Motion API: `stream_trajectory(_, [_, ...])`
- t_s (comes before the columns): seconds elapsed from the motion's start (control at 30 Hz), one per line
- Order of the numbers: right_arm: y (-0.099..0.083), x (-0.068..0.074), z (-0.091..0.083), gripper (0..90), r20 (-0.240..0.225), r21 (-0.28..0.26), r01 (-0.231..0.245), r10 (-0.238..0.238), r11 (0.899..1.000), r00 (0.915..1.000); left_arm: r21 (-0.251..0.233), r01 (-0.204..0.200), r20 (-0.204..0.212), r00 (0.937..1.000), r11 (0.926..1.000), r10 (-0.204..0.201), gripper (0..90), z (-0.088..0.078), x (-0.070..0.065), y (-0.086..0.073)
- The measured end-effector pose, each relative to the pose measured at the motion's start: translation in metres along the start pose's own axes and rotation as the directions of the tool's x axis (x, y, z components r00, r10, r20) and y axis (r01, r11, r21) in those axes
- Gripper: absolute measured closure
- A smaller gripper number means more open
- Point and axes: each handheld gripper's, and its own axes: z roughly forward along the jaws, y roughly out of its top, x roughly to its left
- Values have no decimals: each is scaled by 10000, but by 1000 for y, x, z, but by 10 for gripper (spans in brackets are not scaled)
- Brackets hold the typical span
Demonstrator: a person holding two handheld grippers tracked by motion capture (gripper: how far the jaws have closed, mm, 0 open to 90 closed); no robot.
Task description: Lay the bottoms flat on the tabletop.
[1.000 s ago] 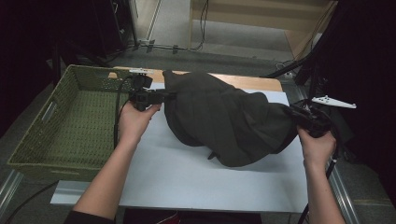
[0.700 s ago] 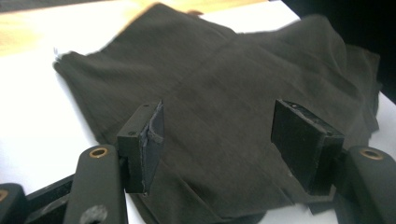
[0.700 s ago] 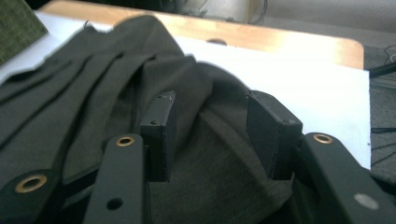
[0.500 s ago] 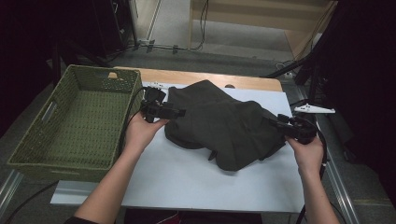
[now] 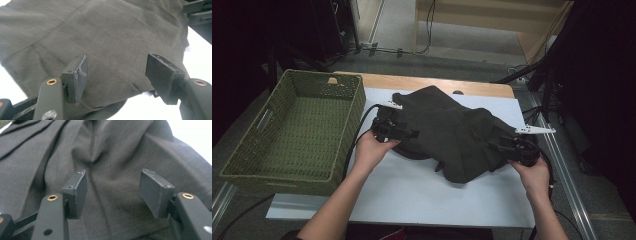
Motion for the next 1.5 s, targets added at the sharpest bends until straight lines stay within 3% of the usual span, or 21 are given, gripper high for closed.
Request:
stream_trajectory(0.2, [-10,3,3,367,-47,131,13,-12,9999,10000,-71,-654,186,9977,9978,655,324,8,-14,-1])
stream_trajectory(0.3, [-13,3,7,285,-75,153,30,-29,9999,10000,-43,-709,383,9967,9975,711,324,13,-18,-2])
stream_trajectory(0.37, [-16,4,10,271,-184,271,250,-245,9993,9995,-101,-781,424,9960,9969,785,323,17,-21,-3])
stream_trajectory(0.5, [-21,8,19,220,-434,232,236,-226,9995,9988,58,-1015,446,9939,9948,1011,322,28,-27,-5])
stream_trajectory(0.7, [-29,11,36,159,-169,73,661,-659,9978,9977,252,-1204,349,9922,9924,1195,310,46,-29,-10])
stream_trajectory(0.97, [-34,13,53,121,251,114,818,-821,9966,9963,281,-1266,200,9918,9916,1261,298,67,-27,-17])
stream_trajectory(1.13, [-36,18,60,132,667,287,1071,-1088,9938,9918,289,-1094,156,9939,9936,1090,300,80,-25,-25])
stream_trajectory(1.27, [-38,26,62,270,1362,497,1613,-1667,9856,9766,329,-874,74,9962,9956,872,327,85,-25,-28])
stream_trajectory(1.37, [-36,30,57,497,1302,600,1433,-1501,9879,9801,449,-842,-153,9963,9954,850,399,87,-26,-31])
stream_trajectory(1.43, [-35,30,55,633,1189,653,1142,-1214,9913,9855,287,-779,-240,9966,9965,786,504,86,-26,-36])
stream_trajectory(1.5, [-33,29,51,724,853,813,761,-830,9938,9929,411,-489,125,9987,9980,485,644,87,-25,-40])
